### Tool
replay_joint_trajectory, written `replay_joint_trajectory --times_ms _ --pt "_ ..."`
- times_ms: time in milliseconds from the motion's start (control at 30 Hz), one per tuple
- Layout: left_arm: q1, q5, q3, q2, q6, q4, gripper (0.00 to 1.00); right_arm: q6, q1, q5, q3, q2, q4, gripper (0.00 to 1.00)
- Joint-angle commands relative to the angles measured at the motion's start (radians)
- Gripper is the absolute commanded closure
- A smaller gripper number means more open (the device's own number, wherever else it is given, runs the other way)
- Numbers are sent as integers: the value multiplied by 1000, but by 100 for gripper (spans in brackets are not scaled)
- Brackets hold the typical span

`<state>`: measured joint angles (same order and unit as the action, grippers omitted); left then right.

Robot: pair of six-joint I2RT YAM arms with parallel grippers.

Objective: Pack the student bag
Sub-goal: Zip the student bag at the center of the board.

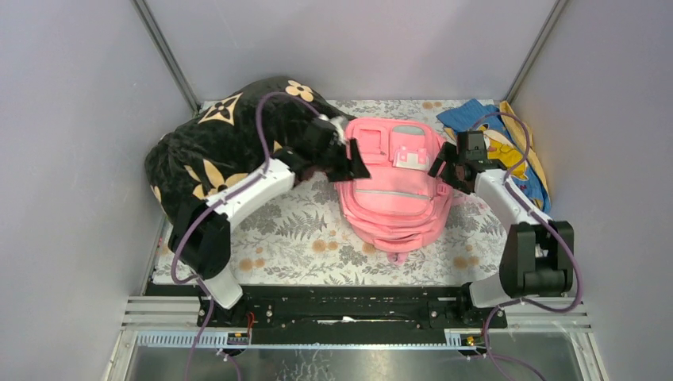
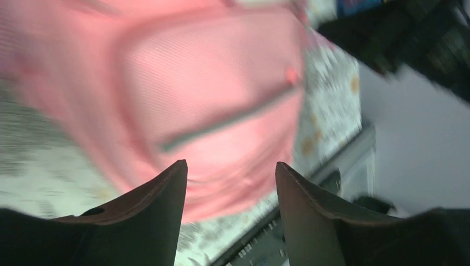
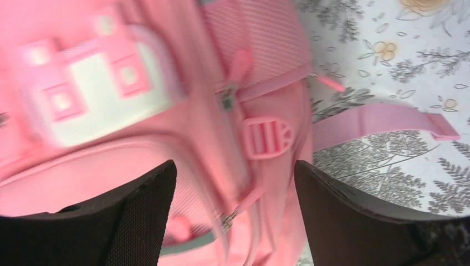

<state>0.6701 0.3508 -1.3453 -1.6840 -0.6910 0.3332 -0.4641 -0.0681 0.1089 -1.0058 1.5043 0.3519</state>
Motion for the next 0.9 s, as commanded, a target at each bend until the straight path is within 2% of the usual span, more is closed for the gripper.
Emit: replay_joint_trajectory --times_ms 0,133,267,367,467,533,667,733,800,867 --pt "-124 -116 26 -15 59 33 36 5 -19 -148 -30 -146 -12 16" --pt "-175 -171 55 -46 63 10 39 8 -62 -229 16 -234 -8 18" --pt "-195 -145 77 -107 61 -38 41 -1 -193 -255 59 -284 12 22" --pt "-177 -84 69 -174 57 -80 42 -32 -274 -272 98 -293 13 28" --pt "-127 -28 33 -239 64 -93 43 -55 -286 -274 156 -282 3 33" --pt "-83 19 16 -251 75 -107 43 -50 -286 -215 160 -269 28 34" --pt "33 115 -22 -235 133 -101 43 -12 -285 -116 123 -275 78 34" --pt "51 152 -18 -206 146 -86 42 4 -283 -65 95 -282 93 34" --pt "15 183 46 -134 121 -134 42 17 -282 -48 73 -289 110 34" --pt "-62 219 152 -52 38 -251 41 21 -281 -54 67 -297 105 34"
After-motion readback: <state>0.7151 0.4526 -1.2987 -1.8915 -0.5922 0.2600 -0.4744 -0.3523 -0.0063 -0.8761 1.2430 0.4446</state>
